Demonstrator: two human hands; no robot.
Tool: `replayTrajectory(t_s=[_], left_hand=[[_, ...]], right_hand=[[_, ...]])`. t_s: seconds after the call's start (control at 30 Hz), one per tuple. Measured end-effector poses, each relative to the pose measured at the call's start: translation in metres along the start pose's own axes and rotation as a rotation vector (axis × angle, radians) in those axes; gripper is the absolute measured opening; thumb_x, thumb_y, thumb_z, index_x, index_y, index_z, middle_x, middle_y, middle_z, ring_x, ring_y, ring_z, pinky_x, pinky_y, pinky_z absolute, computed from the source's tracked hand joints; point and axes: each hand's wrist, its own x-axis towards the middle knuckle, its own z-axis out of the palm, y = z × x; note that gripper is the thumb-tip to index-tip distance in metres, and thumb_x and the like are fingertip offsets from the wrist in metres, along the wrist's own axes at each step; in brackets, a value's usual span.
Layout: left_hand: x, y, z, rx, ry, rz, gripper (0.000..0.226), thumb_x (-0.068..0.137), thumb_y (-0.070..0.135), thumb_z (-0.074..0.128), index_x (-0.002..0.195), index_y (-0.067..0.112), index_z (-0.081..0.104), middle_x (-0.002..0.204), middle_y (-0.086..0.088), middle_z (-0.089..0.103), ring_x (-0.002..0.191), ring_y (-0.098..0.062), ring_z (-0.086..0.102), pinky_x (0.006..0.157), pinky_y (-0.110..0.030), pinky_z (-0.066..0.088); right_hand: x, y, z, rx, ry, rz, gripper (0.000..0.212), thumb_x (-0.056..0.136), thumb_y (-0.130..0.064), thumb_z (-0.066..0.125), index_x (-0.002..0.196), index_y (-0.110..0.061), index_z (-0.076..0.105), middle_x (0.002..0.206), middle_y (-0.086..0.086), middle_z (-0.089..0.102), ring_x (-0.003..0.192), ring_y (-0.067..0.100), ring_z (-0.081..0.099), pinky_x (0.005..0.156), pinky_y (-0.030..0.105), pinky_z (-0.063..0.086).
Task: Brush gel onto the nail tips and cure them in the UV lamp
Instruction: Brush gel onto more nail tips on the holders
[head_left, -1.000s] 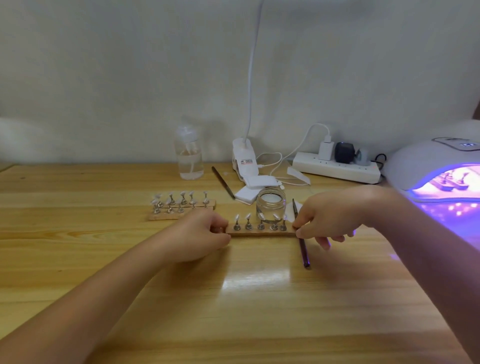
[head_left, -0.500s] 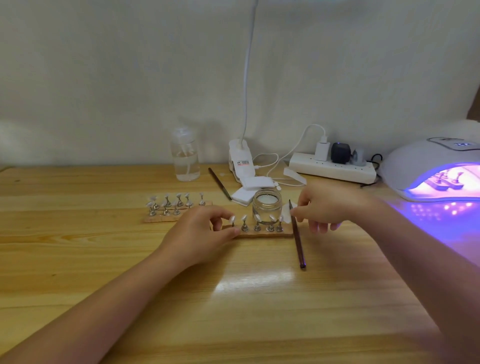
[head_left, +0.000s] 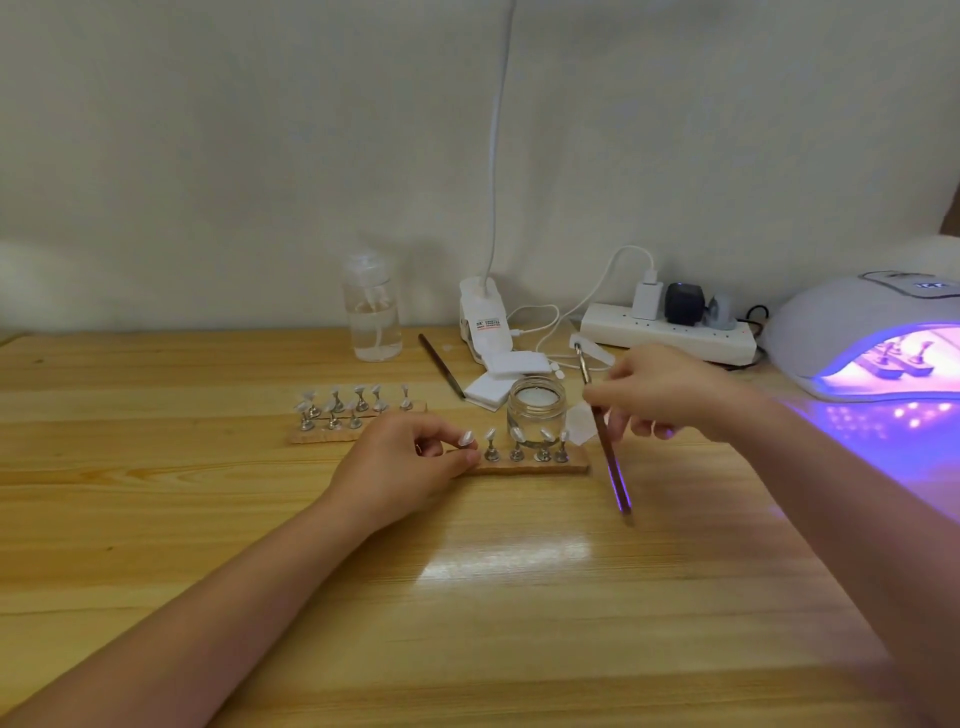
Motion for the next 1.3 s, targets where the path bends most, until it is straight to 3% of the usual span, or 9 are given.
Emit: replayTrajectory(t_s=[0.2, 0.33, 0.47, 0.57, 0.67, 0.83, 1.07, 1.23, 1.3], left_hand=[[-0.003, 0.006, 0.001, 0.077, 0.036, 0.008, 0.014, 0.078, 0.027, 0.07, 0.09, 0.029, 0.065, 0.055, 0.012, 0.042, 0.053, -0.002, 0.039, 0.059, -0.019, 0.033], [-0.014, 0.019, 0.0, 0.368, 0.121, 0.281, 0.043, 0.074, 0.043, 0.063, 0.115, 0.035, 0.054, 0.084, 0.019, 0.042, 0.077, 0.008, 0.042, 0.058, -0.014, 0.03], [-0.009, 0.038, 0.01, 0.574, 0.13, 0.53, 0.045, 0.074, 0.036, 0.071, 0.116, 0.025, 0.061, 0.111, 0.008, 0.049, 0.103, -0.01, 0.045, 0.083, -0.025, 0.037], [0.001, 0.045, 0.024, 0.696, 0.116, 0.612, 0.038, 0.074, 0.036, 0.072, 0.11, 0.023, 0.064, 0.127, -0.003, 0.05, 0.119, -0.024, 0.043, 0.096, -0.038, 0.029], [0.007, 0.046, 0.036, 0.773, 0.059, 0.617, 0.035, 0.08, 0.042, 0.064, 0.111, 0.026, 0.062, 0.14, 0.0, 0.039, 0.13, -0.019, 0.025, 0.104, -0.037, 0.013], [0.012, 0.046, 0.042, 0.812, 0.036, 0.638, 0.019, 0.08, 0.033, 0.067, 0.098, 0.026, 0.065, 0.137, 0.003, 0.042, 0.13, -0.02, 0.03, 0.105, -0.039, 0.015], [0.014, 0.039, 0.046, 0.765, 0.024, 0.686, 0.01, 0.089, 0.032, 0.054, 0.096, 0.029, 0.06, 0.135, 0.01, 0.039, 0.129, -0.011, 0.023, 0.105, -0.031, 0.003], [0.005, 0.05, 0.037, 0.647, 0.039, 0.842, 0.005, 0.08, 0.022, 0.059, 0.08, 0.018, 0.062, 0.1, 0.003, 0.063, 0.097, -0.019, 0.058, 0.09, -0.028, 0.031], [0.0, 0.051, 0.03, 0.436, 0.001, 0.845, 0.005, 0.081, 0.022, 0.052, 0.079, 0.02, 0.057, 0.089, 0.004, 0.065, 0.083, -0.013, 0.06, 0.076, -0.028, 0.042]], right_hand=[[-0.003, -0.002, -0.019, 0.558, 0.129, -0.115, 0.01, 0.087, -0.013, 0.059, 0.082, -0.007, 0.064, 0.06, 0.003, 0.066, 0.036, 0.003, 0.039, 0.039, 0.015, 0.037], [-0.002, -0.001, -0.02, 0.803, 0.132, -0.123, 0.012, 0.087, -0.006, 0.057, 0.098, -0.009, 0.061, 0.059, 0.001, 0.058, 0.04, 0.004, 0.038, 0.041, 0.014, 0.041], [0.001, 0.003, -0.02, 1.004, 0.058, -0.122, 0.024, 0.091, -0.009, 0.05, 0.11, -0.023, 0.054, 0.054, -0.002, 0.059, 0.051, 0.009, 0.041, 0.042, 0.015, 0.041], [0.004, 0.008, -0.018, 1.227, -0.074, -0.12, 0.023, 0.091, -0.012, 0.043, 0.106, -0.018, 0.06, 0.058, -0.003, 0.054, 0.042, 0.005, 0.042, 0.043, 0.016, 0.043], [0.007, 0.011, -0.012, 1.565, -0.207, -0.151, 0.027, 0.078, -0.007, 0.046, 0.093, -0.013, 0.068, 0.061, -0.001, 0.056, 0.042, 0.006, 0.045, 0.047, 0.017, 0.046], [0.013, 0.016, 0.001, 1.827, -0.229, -0.233, 0.031, 0.066, -0.003, 0.057, 0.095, -0.008, 0.068, 0.076, -0.001, 0.068, 0.051, 0.004, 0.056, 0.056, 0.019, 0.051], [0.015, 0.02, 0.009, 1.771, -0.093, -0.184, 0.027, 0.069, -0.007, 0.06, 0.095, -0.014, 0.065, 0.08, -0.007, 0.07, 0.057, 0.0, 0.061, 0.057, 0.017, 0.05], [0.016, 0.015, 0.011, 1.707, 0.032, -0.119, 0.014, 0.07, -0.031, 0.068, 0.07, -0.017, 0.066, 0.054, -0.007, 0.057, 0.038, 0.002, 0.046, 0.043, 0.014, 0.042], [0.017, 0.014, 0.012, 1.68, 0.054, -0.107, 0.028, 0.08, -0.036, 0.062, 0.059, -0.018, 0.063, 0.043, -0.008, 0.044, 0.033, 0.003, 0.034, 0.038, 0.014, 0.034]])
